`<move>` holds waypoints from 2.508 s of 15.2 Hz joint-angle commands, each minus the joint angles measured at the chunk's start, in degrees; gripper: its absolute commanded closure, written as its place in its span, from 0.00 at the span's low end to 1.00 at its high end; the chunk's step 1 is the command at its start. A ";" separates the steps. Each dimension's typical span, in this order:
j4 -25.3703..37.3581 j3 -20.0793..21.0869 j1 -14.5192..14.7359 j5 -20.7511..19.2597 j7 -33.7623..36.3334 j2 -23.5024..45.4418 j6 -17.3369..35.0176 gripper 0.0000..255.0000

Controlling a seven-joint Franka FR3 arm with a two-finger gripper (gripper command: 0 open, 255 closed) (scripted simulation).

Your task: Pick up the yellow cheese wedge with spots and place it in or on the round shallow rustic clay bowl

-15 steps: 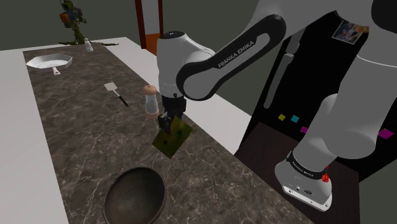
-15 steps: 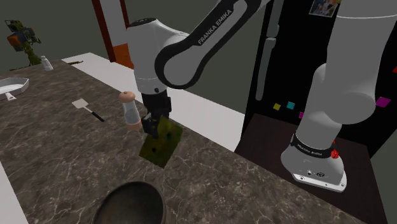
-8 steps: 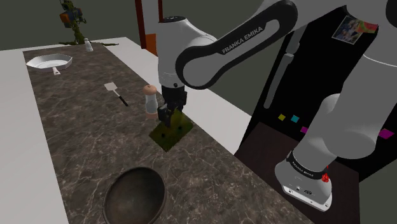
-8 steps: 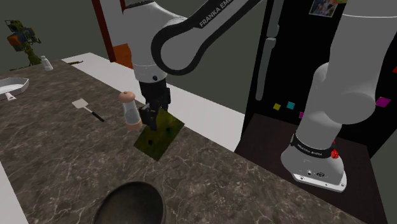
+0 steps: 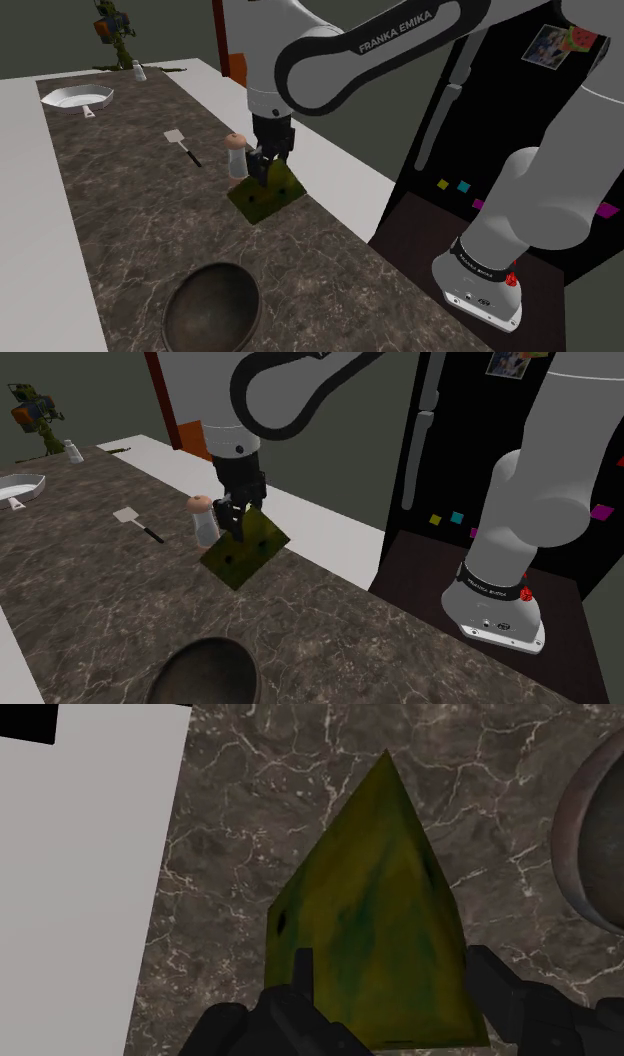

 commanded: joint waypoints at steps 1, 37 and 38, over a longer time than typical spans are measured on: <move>1.00 -0.03 -0.03 0.24 -0.20 -0.65 -1.55 1.00; 7.00 12.06 12.84 -4.89 27.25 8.28 -0.13 1.00; 6.62 12.01 12.90 -5.15 27.43 8.66 0.57 1.00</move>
